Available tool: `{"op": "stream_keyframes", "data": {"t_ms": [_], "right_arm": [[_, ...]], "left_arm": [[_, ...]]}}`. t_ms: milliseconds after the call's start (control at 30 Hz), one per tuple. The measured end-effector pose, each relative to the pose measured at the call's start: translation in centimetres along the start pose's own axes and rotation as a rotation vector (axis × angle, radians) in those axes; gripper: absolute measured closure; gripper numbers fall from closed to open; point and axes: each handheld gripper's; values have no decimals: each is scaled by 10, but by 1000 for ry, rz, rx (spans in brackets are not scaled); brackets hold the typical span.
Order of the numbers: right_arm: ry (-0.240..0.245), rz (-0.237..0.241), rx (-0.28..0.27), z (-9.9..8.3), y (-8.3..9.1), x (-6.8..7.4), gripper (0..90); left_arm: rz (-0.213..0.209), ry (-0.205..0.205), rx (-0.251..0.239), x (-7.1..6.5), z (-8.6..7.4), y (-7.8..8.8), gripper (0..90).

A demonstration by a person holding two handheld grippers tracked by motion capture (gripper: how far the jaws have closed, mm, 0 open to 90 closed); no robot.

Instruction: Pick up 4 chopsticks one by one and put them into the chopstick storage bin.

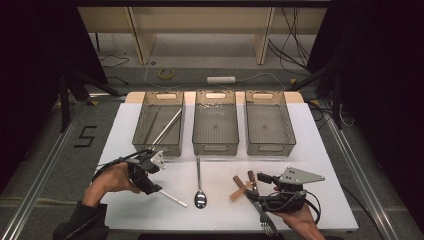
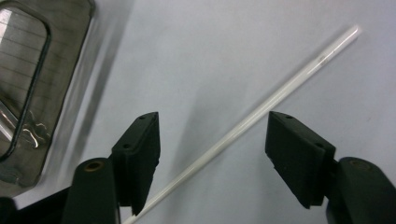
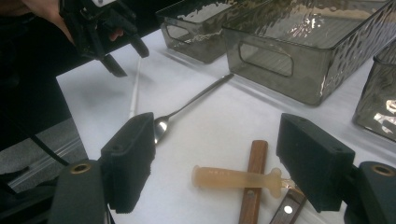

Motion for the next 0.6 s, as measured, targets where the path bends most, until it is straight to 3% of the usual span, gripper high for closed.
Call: {"op": "stream_keyframes", "data": {"t_ms": [100,200,333,600], "right_arm": [[-1,-1,-1,0,0,0,292],[1,1,0,0,0,0,291],[1,0,0,0,0,0,292],[0,1,1,0,0,0,292]], "left_arm": [[-8,-28,28,0,-2,-3,398],[-16,-23,38,1,-4,-5,438],[-30,-51,62,2,-5,-10,481],[-41,-70,93,3,-6,-18,550]]}}
Point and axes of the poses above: each handheld gripper's, and its own axes: y roughly backward along the jaws, z roughly out of its top, x roughly to its left, and after that the axes turned 10 degrees about z, right-handed
